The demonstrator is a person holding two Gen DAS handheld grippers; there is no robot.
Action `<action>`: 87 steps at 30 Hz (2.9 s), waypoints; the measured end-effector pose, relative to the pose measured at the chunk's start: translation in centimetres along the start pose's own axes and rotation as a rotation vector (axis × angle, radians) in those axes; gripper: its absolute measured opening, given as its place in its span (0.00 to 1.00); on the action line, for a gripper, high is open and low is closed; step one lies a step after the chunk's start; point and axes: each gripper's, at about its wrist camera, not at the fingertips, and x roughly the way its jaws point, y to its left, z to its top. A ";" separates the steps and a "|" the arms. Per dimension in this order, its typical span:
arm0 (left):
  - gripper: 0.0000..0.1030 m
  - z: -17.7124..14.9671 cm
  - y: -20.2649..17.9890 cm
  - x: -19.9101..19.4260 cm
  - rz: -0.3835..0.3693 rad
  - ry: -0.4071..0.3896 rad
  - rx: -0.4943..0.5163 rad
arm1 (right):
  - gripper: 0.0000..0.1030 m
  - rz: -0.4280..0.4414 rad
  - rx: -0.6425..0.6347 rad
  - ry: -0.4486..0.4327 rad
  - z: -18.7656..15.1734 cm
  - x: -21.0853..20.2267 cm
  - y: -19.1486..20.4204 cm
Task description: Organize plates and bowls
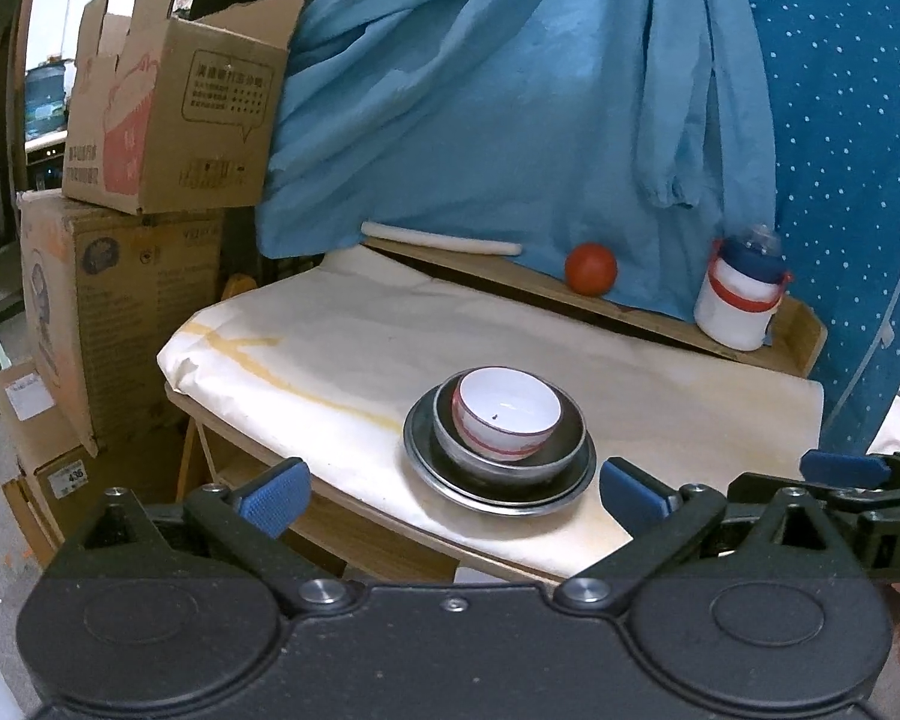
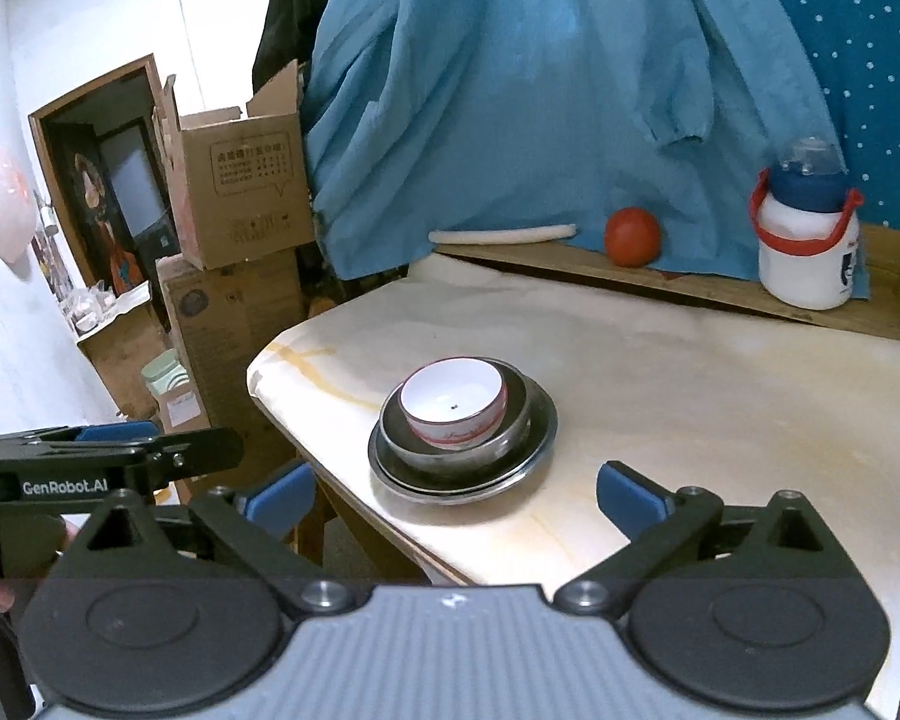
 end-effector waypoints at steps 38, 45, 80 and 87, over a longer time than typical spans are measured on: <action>0.99 -4.2 0.0 -2.2 0.036 0.027 0.050 | 1.00 -0.046 -0.024 0.036 -4.1 -1.7 1.0; 0.99 -4.2 0.0 -2.1 0.036 0.029 0.050 | 1.00 -0.046 -0.023 0.037 -4.1 -1.6 1.0; 0.99 -4.1 0.7 -1.8 0.014 0.022 0.029 | 1.00 -0.040 -0.023 0.044 -4.1 -1.0 1.7; 0.99 -4.1 0.8 -1.8 0.021 0.014 0.025 | 1.00 -0.042 -0.023 0.050 -4.0 -0.7 1.8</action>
